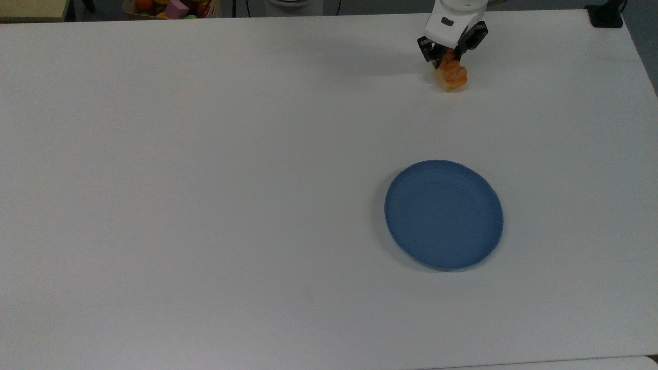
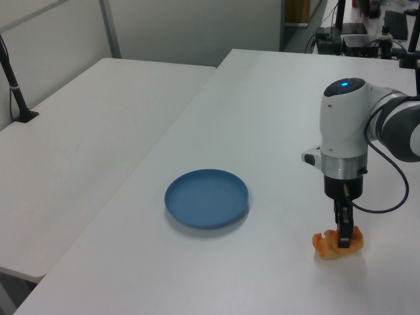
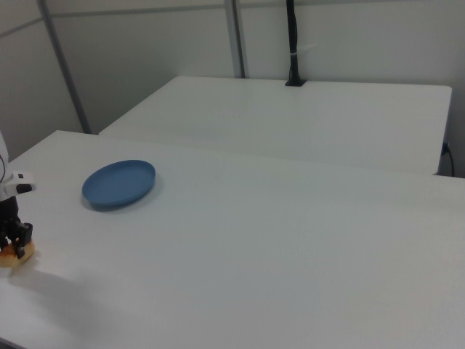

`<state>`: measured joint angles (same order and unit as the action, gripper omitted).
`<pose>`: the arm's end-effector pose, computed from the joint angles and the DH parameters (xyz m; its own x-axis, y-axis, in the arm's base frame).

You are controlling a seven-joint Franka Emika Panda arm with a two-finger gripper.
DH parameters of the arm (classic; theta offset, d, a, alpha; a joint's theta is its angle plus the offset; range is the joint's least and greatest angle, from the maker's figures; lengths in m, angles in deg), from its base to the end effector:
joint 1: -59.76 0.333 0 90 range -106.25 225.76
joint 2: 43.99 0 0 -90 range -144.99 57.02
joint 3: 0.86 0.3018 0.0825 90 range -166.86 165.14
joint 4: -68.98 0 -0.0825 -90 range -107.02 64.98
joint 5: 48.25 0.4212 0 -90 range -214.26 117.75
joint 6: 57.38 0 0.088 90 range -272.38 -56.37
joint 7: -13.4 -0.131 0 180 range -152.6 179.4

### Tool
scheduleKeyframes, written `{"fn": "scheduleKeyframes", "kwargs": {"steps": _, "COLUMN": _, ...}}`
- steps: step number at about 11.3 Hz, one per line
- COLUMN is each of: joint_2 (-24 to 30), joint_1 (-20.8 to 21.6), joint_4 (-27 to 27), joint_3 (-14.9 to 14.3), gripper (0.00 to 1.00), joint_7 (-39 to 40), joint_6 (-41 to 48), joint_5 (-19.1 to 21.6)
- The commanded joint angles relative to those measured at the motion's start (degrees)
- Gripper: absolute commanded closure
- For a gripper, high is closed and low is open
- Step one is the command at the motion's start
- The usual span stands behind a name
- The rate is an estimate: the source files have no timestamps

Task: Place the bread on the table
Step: 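Lower the bread onto the bare table and open the gripper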

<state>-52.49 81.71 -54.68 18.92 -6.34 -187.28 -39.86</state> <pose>0.4259 0.3901 0.2691 0.9538 0.2861 -0.0917 0.2727 -0.9525 -0.1353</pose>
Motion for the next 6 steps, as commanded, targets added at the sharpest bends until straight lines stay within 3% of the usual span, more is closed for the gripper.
{"fn": "scheduleKeyframes", "kwargs": {"steps": 1, "joint_2": 0.3, "joint_1": -0.2, "joint_4": -0.7, "joint_3": 0.3, "gripper": 0.08, "joint_7": -6.1, "joint_6": -0.5, "joint_5": 0.8}}
{"fn": "scheduleKeyframes", "kwargs": {"steps": 2, "joint_2": 0.3, "joint_1": -0.3, "joint_4": -0.4, "joint_3": 0.4, "gripper": 0.02, "joint_7": -6.3, "joint_6": -0.1, "joint_5": 0.8}}
{"fn": "scheduleKeyframes", "kwargs": {"steps": 6, "joint_2": 0.9, "joint_1": -2.3, "joint_4": 6.7, "joint_3": 0.3, "gripper": 0.00, "joint_7": -6.3, "joint_6": 10.2, "joint_5": 0.7}}
